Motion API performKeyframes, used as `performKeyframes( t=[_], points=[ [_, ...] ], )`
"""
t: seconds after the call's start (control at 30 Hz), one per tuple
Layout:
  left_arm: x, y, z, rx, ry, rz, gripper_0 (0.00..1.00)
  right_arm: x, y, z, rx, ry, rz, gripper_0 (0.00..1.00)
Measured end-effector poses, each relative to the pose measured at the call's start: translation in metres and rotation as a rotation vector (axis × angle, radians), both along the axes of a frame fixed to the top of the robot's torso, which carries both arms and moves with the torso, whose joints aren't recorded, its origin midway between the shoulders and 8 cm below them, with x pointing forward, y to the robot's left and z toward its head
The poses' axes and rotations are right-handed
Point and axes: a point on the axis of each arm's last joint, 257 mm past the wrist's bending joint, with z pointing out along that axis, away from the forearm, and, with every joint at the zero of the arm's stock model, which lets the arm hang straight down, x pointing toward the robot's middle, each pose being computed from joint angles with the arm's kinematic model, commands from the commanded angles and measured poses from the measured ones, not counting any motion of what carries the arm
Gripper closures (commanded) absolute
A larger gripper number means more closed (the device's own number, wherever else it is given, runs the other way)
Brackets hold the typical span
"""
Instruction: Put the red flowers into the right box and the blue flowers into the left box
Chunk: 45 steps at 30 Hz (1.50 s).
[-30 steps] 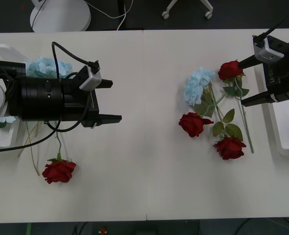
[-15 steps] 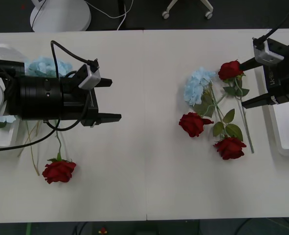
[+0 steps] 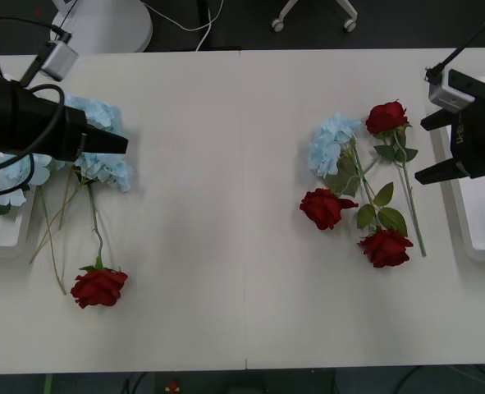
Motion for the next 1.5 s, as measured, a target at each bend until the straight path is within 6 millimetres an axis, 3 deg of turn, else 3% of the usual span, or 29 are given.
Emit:
performKeyframes(
  t=[0.1, 0.17, 0.3, 0.43, 0.53, 0.77, 0.87, 1.03, 1.3, 1.5],
  points=[
    [-0.002, 0.035, -0.008, 0.056, 0.075, 0.095, 0.0, 0.019, -0.019, -0.005, 0.04, 0.089, -0.295, 0.0],
    [-0.006, 0.046, -0.014, 0.096, 0.1, 0.107, 0.0, 0.029, -0.025, -0.007, 0.034, 0.082, -0.358, 0.0],
    [-0.007, 0.059, -0.022, 0.128, 0.136, 0.155, 0.0, 0.053, -0.037, -0.011, 0.024, 0.059, -0.43, 0.0],
    [-0.008, 0.069, -0.035, 0.075, 0.241, 0.321, 0.0, 0.081, -0.055, -0.021, 0.013, 0.08, -0.566, 0.0],
    [-0.011, 0.078, -0.053, 0.033, 0.285, 0.455, 0.0, 0.096, -0.066, -0.035, -0.047, 0.086, -0.602, 0.0],
    [-0.012, 0.095, -0.106, 0.03, 0.197, 0.542, 0.0, 0.11, -0.085, -0.081, -0.103, 0.16, -0.702, 0.0],
    [-0.009, 0.097, -0.125, 0.066, 0.158, 0.549, 0.0, 0.113, -0.083, -0.102, -0.083, 0.207, -0.743, 0.0],
    [0.0, 0.099, -0.142, 0.105, 0.097, 0.554, 0.0, 0.117, -0.077, -0.115, -0.081, 0.232, -0.765, 0.0],
    [0.018, 0.134, -0.153, 0.152, 0.026, 0.622, 0.0, 0.134, -0.069, -0.135, -0.053, 0.2, -0.795, 0.0],
    [0.018, 0.147, -0.157, 0.185, 0.021, 0.641, 0.0, 0.144, -0.071, -0.152, -0.033, 0.184, -0.838, 0.0]
  ],
)
